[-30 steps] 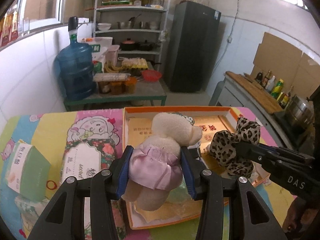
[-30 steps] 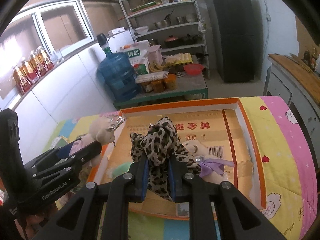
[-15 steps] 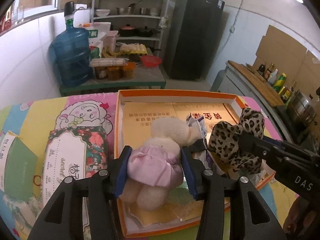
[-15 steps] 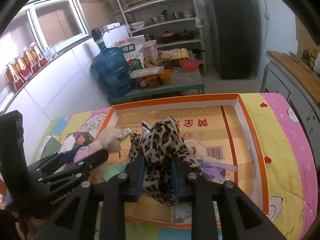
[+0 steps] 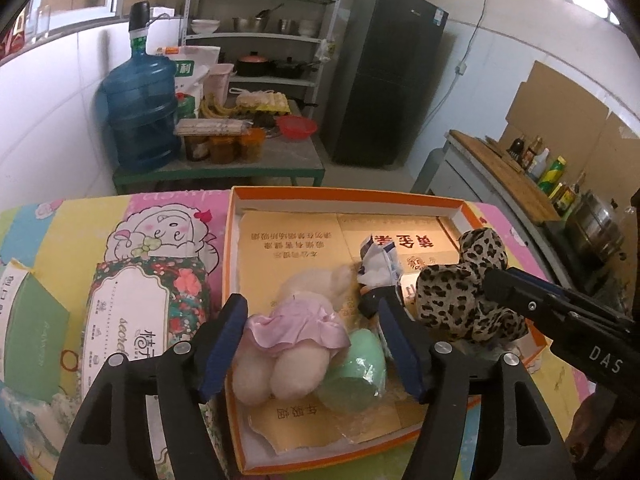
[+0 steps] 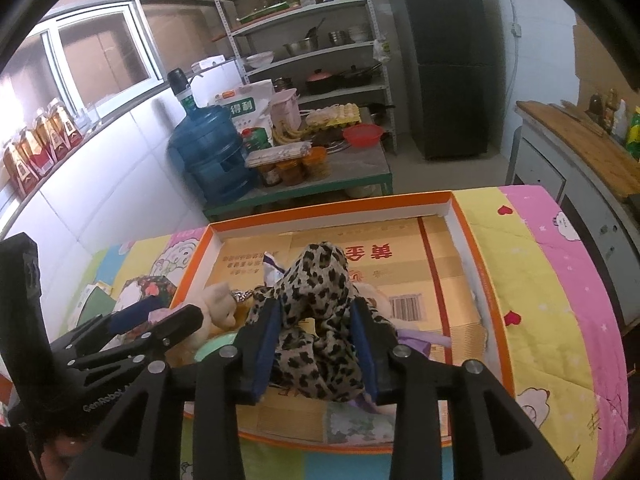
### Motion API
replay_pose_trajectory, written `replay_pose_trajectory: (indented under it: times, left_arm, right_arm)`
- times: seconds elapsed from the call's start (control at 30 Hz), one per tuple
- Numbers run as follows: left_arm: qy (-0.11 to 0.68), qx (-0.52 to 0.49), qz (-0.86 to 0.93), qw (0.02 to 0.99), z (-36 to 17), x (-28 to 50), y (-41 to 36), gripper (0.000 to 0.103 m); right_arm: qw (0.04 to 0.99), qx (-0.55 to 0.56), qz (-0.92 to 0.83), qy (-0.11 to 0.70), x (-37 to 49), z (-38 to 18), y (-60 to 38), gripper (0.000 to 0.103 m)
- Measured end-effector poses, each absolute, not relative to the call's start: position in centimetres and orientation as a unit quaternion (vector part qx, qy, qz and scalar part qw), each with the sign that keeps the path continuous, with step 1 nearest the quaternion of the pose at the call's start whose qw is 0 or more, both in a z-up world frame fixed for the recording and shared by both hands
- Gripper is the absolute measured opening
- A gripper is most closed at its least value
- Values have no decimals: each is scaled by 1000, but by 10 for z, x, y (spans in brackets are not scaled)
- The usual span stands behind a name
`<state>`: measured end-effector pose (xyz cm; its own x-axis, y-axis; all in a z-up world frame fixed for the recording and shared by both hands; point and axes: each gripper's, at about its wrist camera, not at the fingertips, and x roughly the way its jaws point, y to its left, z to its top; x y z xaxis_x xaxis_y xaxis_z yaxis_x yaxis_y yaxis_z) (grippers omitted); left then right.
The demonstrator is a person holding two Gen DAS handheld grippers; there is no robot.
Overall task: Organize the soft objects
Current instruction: 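Open the left tool releasing the teddy bear while the right tool releases the leopard plush, then move both tools back toward the remaining items on the sheet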
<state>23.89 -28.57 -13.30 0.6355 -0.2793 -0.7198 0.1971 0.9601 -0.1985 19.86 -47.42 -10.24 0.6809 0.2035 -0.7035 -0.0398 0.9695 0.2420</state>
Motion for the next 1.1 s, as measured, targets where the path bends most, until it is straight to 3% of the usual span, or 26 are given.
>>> replay_pose_trajectory:
  times: [1.1]
  left_arm:
    - [332,-63,-158,928,-70,175,-216,70]
  right_arm:
    - [932,100,41,345,140,-51,-419,37]
